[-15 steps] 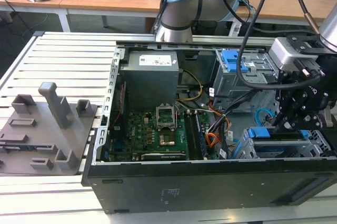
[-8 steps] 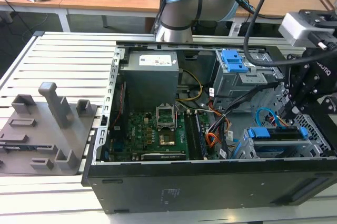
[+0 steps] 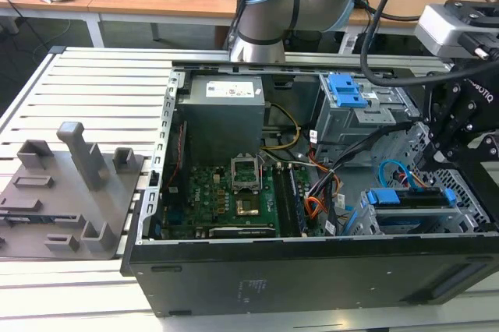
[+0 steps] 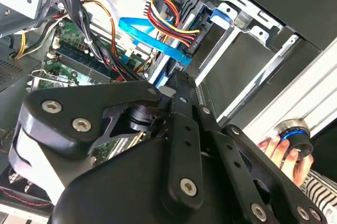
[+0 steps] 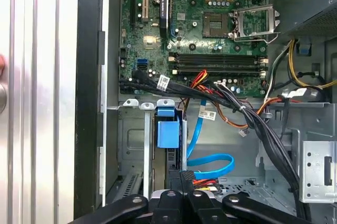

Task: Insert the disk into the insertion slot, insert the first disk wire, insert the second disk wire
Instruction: 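Insert the second disk wire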

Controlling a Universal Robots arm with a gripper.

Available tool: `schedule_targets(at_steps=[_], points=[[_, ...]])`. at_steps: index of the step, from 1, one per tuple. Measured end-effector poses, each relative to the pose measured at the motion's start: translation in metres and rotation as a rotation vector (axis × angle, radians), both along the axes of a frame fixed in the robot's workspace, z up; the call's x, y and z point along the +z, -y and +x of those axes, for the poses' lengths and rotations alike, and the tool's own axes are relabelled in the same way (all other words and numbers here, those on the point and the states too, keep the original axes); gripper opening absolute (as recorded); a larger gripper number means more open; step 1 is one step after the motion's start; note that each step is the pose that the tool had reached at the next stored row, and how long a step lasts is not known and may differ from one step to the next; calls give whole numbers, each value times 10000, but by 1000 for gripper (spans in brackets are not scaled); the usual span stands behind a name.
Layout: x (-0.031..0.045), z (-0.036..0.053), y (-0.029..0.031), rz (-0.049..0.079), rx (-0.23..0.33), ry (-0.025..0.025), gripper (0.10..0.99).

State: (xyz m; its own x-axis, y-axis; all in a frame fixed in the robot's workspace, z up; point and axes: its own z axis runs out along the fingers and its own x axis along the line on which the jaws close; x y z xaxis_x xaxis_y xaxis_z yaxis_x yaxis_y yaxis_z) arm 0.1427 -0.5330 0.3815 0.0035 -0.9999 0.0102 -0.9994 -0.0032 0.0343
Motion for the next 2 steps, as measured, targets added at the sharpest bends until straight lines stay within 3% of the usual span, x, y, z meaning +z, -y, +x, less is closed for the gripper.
schedule_targets(at_steps=[2], points=[[0,0,0,0,0,0,106]])
